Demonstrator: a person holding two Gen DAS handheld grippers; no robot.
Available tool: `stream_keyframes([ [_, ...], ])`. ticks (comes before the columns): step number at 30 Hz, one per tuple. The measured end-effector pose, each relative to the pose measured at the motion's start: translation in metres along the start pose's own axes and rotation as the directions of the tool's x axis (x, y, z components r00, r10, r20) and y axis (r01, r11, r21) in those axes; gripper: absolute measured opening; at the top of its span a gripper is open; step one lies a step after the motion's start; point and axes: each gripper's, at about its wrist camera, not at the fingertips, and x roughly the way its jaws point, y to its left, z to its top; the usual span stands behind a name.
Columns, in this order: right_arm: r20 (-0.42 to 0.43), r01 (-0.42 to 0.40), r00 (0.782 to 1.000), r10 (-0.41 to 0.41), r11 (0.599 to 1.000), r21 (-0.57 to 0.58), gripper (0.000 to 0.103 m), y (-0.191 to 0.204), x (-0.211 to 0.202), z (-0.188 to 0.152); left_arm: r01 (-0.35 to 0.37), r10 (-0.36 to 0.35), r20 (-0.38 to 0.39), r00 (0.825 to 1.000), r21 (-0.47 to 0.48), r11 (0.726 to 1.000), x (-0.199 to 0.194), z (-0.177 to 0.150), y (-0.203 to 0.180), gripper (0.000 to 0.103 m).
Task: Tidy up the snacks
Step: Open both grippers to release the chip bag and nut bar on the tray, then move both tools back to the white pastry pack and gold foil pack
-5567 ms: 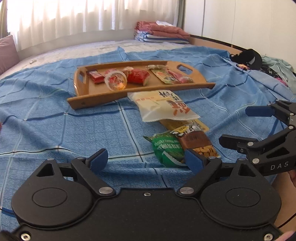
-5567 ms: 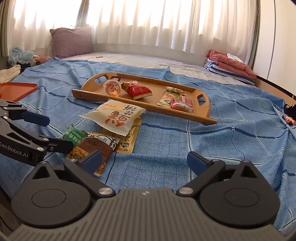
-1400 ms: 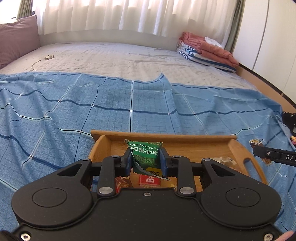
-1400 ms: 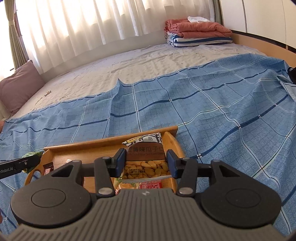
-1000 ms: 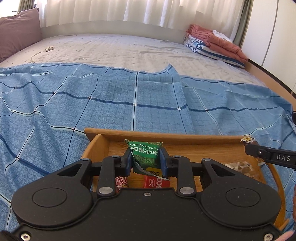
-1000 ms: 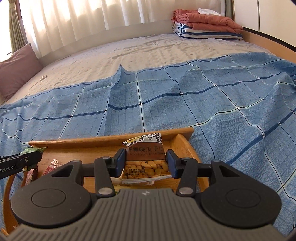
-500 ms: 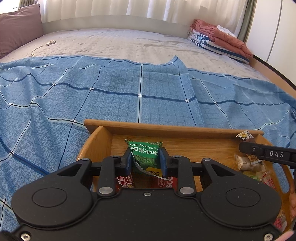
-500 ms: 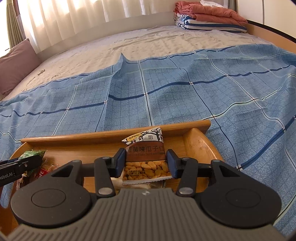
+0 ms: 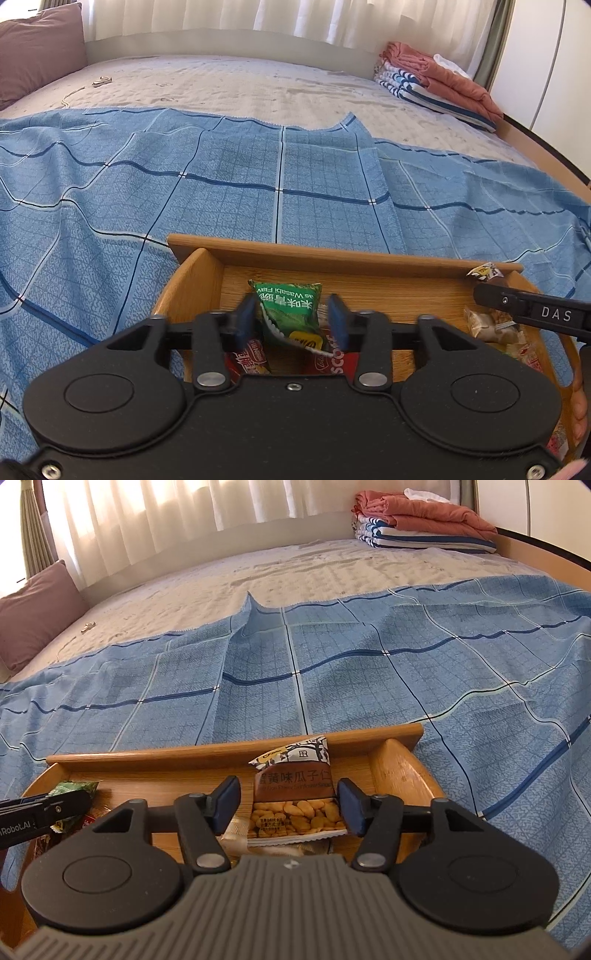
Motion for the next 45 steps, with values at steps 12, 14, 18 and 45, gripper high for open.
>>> stream_keyframes([
  [12,0.070,-0.016,0.997,0.020,0.998,-0.064,0.089,0.008,-0.061,-0.013,-0.009,-0.003,0.085,0.996,0.135,0.991,-0.072,-0.017,-0.019,0.088],
  [14,0.079,-0.021,0.996,0.027,0.997,-0.080,0.090,0.011,-0.072,-0.018,-0.005,-0.009,0.092,0.996,0.154,0.988,-0.086,-0.024,-0.022,0.089],
  [18,0.097,-0.047,0.994,0.056,0.995,-0.093,0.092,0.015,-0.100,-0.032,0.004,-0.023,0.100,0.995,0.179,0.984,-0.114,-0.042,-0.026,0.091],
  [45,0.166,-0.011,0.984,0.065,0.952,-0.306,0.102,0.017,-0.228,-0.165,0.138,-0.164,0.094,0.982,0.233,0.963,-0.231,-0.183,-0.044,0.097],
])
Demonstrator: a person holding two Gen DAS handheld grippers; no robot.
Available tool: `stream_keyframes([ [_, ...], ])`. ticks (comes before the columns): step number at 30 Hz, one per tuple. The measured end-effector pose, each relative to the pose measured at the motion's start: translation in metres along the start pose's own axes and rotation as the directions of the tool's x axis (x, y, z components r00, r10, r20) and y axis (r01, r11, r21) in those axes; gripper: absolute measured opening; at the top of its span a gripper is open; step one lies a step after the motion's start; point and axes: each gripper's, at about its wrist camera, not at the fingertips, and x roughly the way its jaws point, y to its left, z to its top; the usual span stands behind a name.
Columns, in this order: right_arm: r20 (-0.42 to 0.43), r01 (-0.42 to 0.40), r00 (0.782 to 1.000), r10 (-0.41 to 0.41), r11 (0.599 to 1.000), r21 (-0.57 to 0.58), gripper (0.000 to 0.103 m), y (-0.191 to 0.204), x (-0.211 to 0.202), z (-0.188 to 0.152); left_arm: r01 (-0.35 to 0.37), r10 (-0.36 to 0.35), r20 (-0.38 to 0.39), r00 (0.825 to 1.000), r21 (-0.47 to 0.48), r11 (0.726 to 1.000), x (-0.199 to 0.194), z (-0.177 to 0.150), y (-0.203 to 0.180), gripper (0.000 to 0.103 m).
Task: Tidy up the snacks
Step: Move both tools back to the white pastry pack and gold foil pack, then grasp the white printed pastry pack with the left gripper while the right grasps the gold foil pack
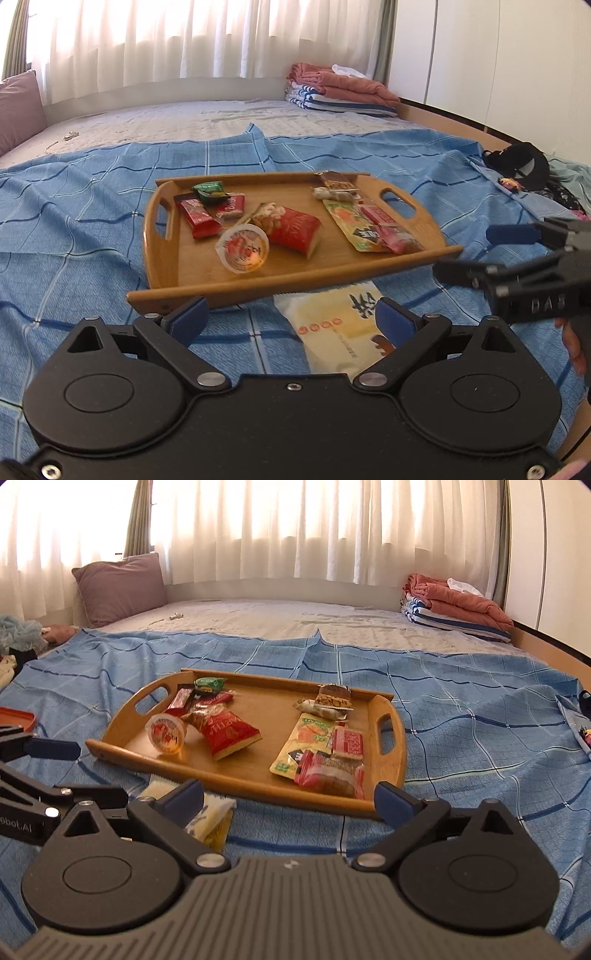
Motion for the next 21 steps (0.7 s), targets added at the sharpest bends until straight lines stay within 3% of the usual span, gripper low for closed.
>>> stream_keyframes([
  [12,-0.034,0.022,0.999,-0.027,0.991,-0.128,0.103,0.011,-0.034,-0.059,0.063,-0.061,-0.036,0.997,0.037,0.997,0.018,-0.009,-0.044,0.098],
  [16,-0.045,0.007,0.999,-0.012,0.994,-0.107,0.103,0.010,-0.038,-0.068,0.023,-0.021,-0.052,0.998,0.045,0.999,0.033,-0.012,-0.055,0.099],
  [21,-0.054,-0.008,0.999,0.005,0.997,-0.073,0.103,0.013,-0.037,-0.076,-0.089,0.094,-0.047,0.994,0.086,0.992,0.049,-0.020,-0.064,0.100],
])
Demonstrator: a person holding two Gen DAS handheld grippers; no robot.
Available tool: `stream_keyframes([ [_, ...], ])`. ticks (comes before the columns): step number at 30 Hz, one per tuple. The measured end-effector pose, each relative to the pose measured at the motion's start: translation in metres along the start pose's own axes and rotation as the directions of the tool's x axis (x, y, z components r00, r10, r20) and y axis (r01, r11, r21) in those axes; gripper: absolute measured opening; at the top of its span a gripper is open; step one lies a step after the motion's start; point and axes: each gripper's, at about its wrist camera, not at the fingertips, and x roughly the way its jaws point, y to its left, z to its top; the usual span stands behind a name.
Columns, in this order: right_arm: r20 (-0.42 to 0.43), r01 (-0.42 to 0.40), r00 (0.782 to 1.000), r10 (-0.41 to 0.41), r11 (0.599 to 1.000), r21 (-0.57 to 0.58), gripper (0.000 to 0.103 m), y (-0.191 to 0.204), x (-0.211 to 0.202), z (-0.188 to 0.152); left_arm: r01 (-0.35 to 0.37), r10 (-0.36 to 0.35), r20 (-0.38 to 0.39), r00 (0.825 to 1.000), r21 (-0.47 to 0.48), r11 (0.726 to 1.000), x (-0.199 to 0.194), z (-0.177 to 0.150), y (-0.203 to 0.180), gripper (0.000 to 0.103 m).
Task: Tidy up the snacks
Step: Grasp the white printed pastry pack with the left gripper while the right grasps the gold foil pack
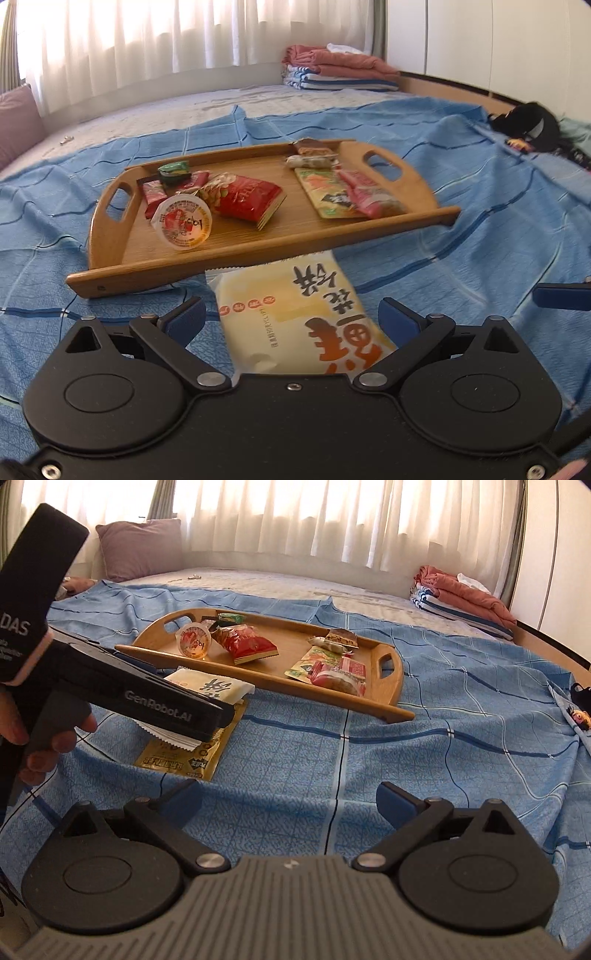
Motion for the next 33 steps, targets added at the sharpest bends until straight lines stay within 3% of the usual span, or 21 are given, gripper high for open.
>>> stream_keyframes([
  [2,0.000,-0.009,1.000,0.009,1.000,0.006,0.103,0.003,0.001,-0.001,0.005,-0.005,-0.010,1.000,0.004,1.000,0.004,-0.002,0.000,0.099],
  [8,-0.001,-0.028,1.000,0.028,1.000,0.009,0.103,0.013,0.006,-0.001,0.063,-0.064,-0.014,0.998,-0.063,0.996,0.000,-0.001,0.012,0.076],
  [20,0.015,-0.073,0.997,0.071,0.993,0.098,0.103,0.032,0.022,0.015,0.011,-0.006,0.056,0.998,-0.092,0.996,-0.037,-0.001,0.051,0.075],
  [33,-0.046,-0.040,0.998,0.044,0.994,0.102,0.103,0.060,0.061,0.034,-0.073,0.080,0.032,0.996,-0.165,0.984,-0.053,-0.027,0.107,0.075],
])
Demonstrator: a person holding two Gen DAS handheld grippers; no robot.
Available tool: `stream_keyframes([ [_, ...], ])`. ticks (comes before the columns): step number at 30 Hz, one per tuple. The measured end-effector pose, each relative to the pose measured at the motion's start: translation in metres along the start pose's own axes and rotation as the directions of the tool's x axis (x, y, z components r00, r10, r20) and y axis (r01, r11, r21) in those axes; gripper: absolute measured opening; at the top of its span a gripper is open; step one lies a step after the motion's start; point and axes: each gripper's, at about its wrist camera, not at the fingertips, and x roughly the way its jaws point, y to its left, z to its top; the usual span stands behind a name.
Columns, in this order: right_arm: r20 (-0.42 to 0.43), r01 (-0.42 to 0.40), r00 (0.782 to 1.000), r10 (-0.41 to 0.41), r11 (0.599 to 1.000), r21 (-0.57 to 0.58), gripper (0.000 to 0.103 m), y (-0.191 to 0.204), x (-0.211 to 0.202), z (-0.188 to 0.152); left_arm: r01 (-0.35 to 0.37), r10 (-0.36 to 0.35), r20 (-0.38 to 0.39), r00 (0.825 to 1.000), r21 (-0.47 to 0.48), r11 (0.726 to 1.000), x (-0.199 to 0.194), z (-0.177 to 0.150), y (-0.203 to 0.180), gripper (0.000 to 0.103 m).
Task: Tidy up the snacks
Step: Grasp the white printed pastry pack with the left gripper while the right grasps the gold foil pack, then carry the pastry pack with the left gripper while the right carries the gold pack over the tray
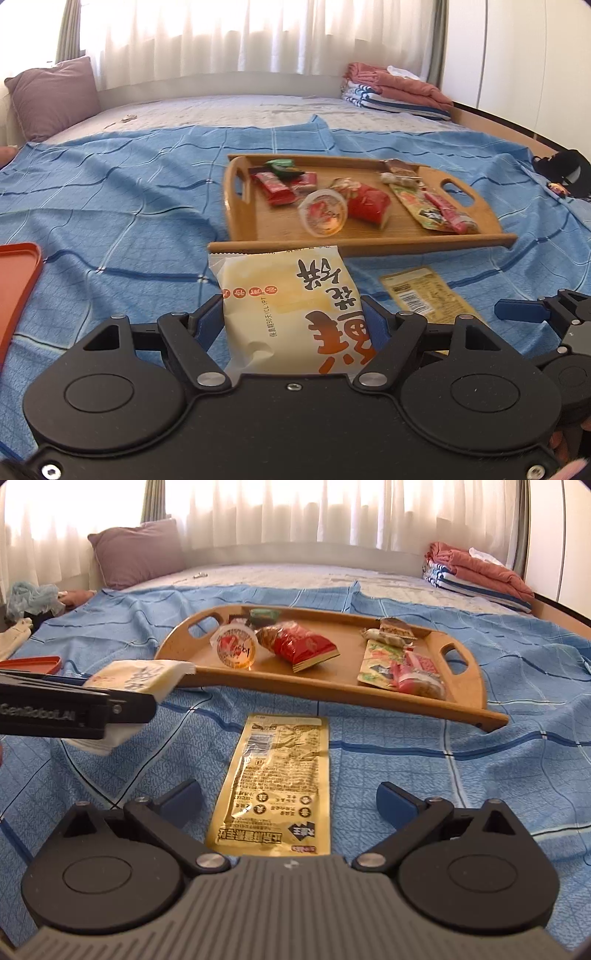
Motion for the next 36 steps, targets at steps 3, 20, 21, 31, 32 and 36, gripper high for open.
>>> stream_keyframes([
  [3,-0.009,0.017,1.000,-0.016,1.000,0.010,0.103,0.002,0.006,0.002,-0.004,0.004,-0.001,1.000,-0.005,1.000,-0.001,-0.004,0.006,0.075],
  [20,-0.040,0.025,0.999,-0.026,1.000,-0.003,0.103,0.006,0.014,0.000,0.002,-0.003,-0.012,1.000,-0.033,0.999,0.004,-0.013,0.007,0.075],
  [21,-0.040,0.025,0.999,-0.025,1.000,-0.002,0.103,0.006,0.014,0.000,0.003,-0.003,-0.012,1.000,-0.033,0.999,0.005,-0.014,0.007,0.075],
  [31,-0.056,0.041,0.998,-0.040,0.999,0.009,0.103,0.009,0.018,0.003,0.002,-0.002,-0.009,1.000,-0.030,1.000,0.005,-0.016,0.006,0.075],
  [32,-0.056,0.043,0.998,-0.042,0.999,0.011,0.103,0.009,0.018,0.003,0.002,-0.002,-0.008,1.000,-0.028,1.000,0.005,-0.016,0.006,0.075],
  [36,-0.046,0.048,0.998,-0.047,0.999,0.017,0.103,0.009,0.016,0.003,0.002,-0.003,-0.008,1.000,-0.025,1.000,0.004,-0.019,0.005,0.075],
])
